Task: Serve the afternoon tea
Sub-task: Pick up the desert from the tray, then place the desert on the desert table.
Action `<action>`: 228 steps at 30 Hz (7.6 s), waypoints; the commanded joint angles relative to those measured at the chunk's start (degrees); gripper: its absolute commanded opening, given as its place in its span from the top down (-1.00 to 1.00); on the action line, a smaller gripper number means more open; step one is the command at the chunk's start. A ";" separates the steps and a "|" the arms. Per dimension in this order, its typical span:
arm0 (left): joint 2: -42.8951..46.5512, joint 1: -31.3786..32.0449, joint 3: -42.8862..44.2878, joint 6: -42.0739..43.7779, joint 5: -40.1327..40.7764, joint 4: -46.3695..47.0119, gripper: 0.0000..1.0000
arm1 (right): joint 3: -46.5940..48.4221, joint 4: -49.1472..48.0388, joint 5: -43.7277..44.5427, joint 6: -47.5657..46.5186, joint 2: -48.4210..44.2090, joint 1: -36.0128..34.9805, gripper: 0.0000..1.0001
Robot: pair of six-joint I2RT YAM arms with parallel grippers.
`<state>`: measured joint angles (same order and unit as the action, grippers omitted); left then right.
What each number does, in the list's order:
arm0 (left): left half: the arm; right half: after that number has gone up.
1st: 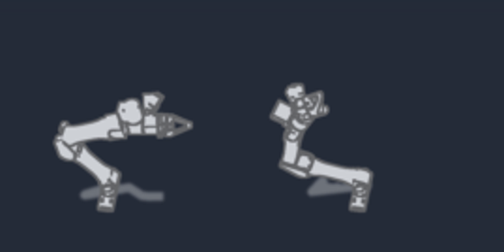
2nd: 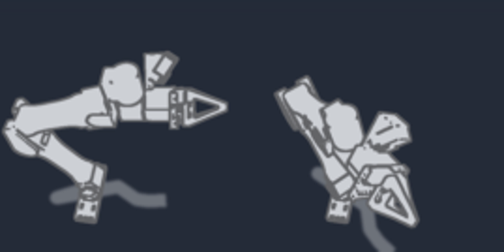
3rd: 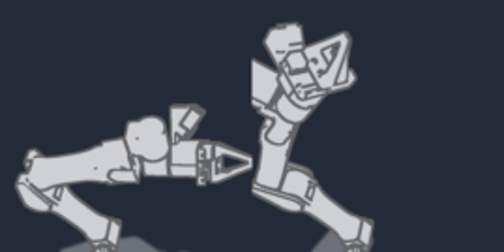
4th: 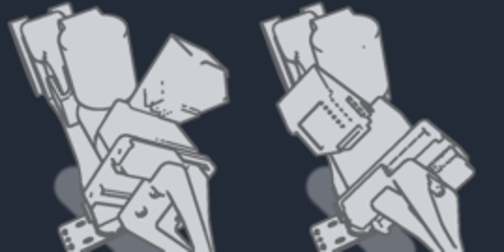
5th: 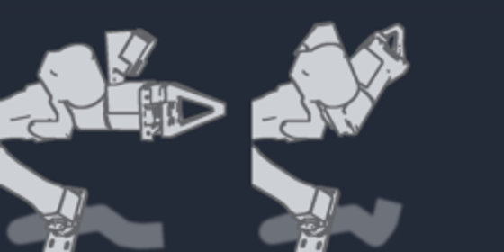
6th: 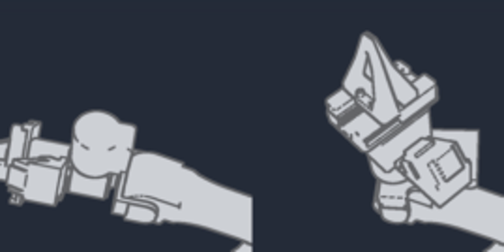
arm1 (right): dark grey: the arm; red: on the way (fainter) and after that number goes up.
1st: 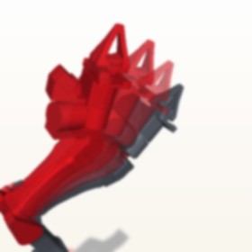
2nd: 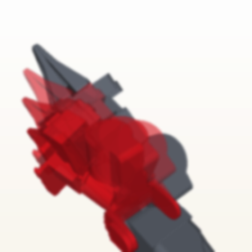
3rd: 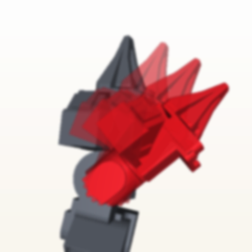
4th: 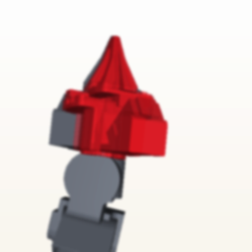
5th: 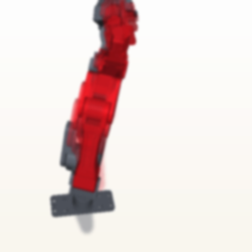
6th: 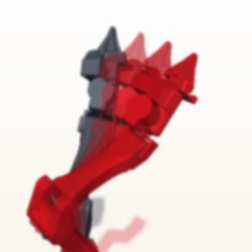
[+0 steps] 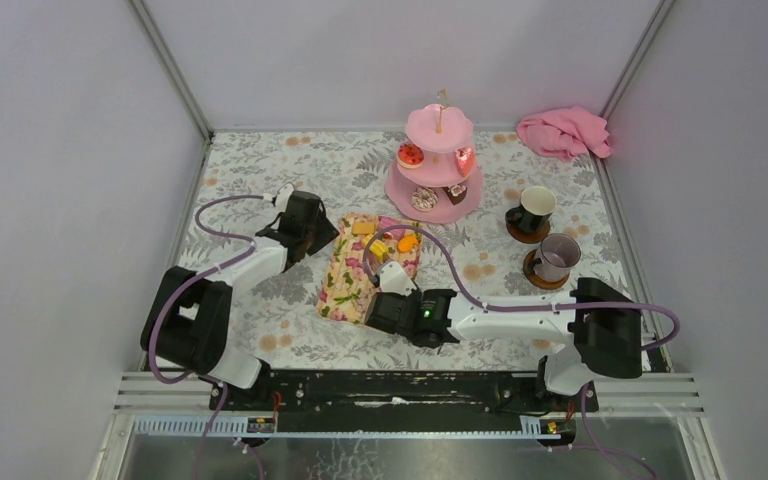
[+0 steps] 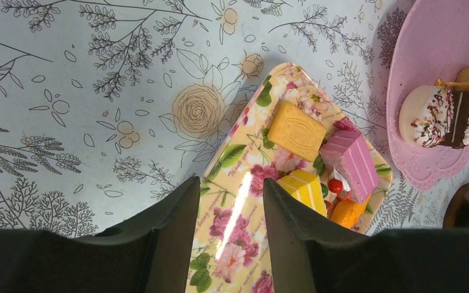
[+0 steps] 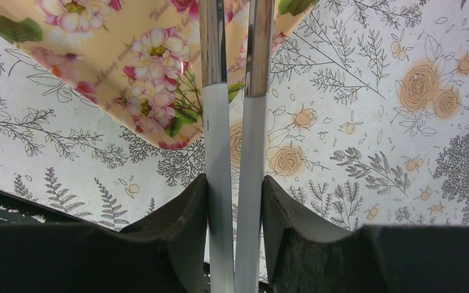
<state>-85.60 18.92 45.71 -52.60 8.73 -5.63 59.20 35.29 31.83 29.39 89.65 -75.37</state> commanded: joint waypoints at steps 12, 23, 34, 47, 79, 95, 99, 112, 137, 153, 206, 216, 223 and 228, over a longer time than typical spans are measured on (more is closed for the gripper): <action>-0.06 -0.46 -0.42 -0.92 -1.03 3.30 0.00 | 1.89 0.52 2.92 1.77 0.20 -1.08 0.87; -0.17 -0.46 -0.26 -1.23 -1.80 3.16 0.00 | 5.66 4.23 2.72 1.87 3.74 -1.96 0.29; 0.82 -0.35 -0.54 -0.13 -2.58 3.17 0.00 | 4.69 2.20 3.63 1.74 2.48 -1.90 0.06; 2.21 -0.28 -0.89 0.57 -3.28 2.55 0.00 | 2.65 -0.86 5.25 2.78 4.59 -1.88 -0.09; 1.46 0.06 -0.90 -0.31 -4.42 4.31 0.00 | 8.89 -3.55 4.28 -8.04 10.78 4.79 0.10; 2.71 0.06 -1.08 -0.36 -4.04 3.83 0.00 | 7.99 -0.37 3.94 -6.27 3.29 4.08 1.00; 3.45 0.07 -1.33 -0.49 -3.50 3.31 0.00 | 9.91 2.01 5.81 -6.36 1.15 3.40 1.00; 4.55 0.07 -1.51 -0.57 -2.77 2.60 0.00 | 12.14 5.64 8.03 -5.05 -4.44 2.42 1.00; 2.92 0.05 -1.19 -0.69 -3.34 3.34 0.00 | 21.36 13.93 20.09 -6.03 -11.16 3.51 1.00; 3.12 -0.02 -1.06 -0.58 -3.98 3.52 0.00 | 26.21 12.59 17.09 -11.04 -6.90 14.54 1.00; 1.29 0.06 -1.54 -0.65 -5.01 5.44 0.00 | 29.63 7.65 9.77 -14.86 1.48 28.09 0.96; 0.87 0.03 -1.56 -0.66 -5.13 5.48 0.00 | 30.12 8.56 10.52 -14.43 2.59 28.11 0.39; 0.89 0.06 -1.33 -0.62 -5.11 5.44 0.00 | 30.51 8.63 10.51 -14.38 2.42 28.16 0.29; 0.83 0.03 -1.27 -0.58 -5.07 5.31 0.00 | 30.76 8.97 10.40 -14.38 2.78 28.25 0.20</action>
<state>-84.29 18.98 44.51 -53.21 3.86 -2.37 86.67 44.80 40.86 15.20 92.23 -47.70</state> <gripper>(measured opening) 0.501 0.418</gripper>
